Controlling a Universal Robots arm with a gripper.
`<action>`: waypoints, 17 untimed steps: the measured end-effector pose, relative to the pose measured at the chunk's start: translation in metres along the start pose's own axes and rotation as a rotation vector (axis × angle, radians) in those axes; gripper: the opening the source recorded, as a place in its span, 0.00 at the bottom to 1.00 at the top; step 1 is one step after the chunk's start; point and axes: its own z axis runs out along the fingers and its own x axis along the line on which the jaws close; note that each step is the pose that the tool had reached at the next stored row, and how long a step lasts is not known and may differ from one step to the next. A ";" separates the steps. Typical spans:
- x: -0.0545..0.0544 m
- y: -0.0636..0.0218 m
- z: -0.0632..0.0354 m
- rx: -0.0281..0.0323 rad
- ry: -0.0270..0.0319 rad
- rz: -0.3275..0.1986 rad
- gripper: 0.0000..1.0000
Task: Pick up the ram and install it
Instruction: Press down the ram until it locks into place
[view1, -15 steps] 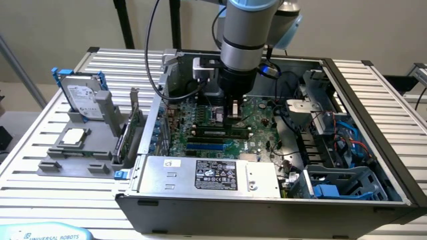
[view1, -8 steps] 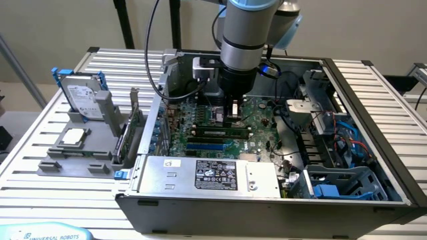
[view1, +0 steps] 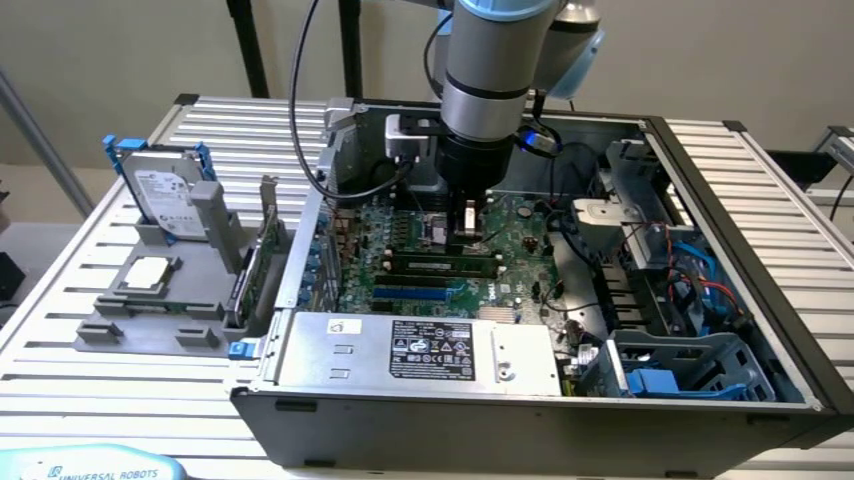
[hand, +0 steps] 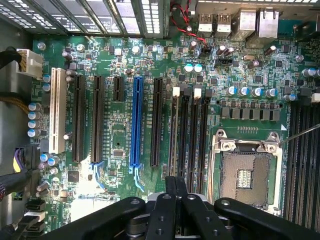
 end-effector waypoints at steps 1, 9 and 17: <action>0.000 0.0001 0.0000 0.0000 0.0000 0.000 0.11; -0.001 0.0044 0.0036 0.0018 0.0000 0.000 0.11; -0.002 0.0044 0.0113 0.0028 0.0001 0.000 0.11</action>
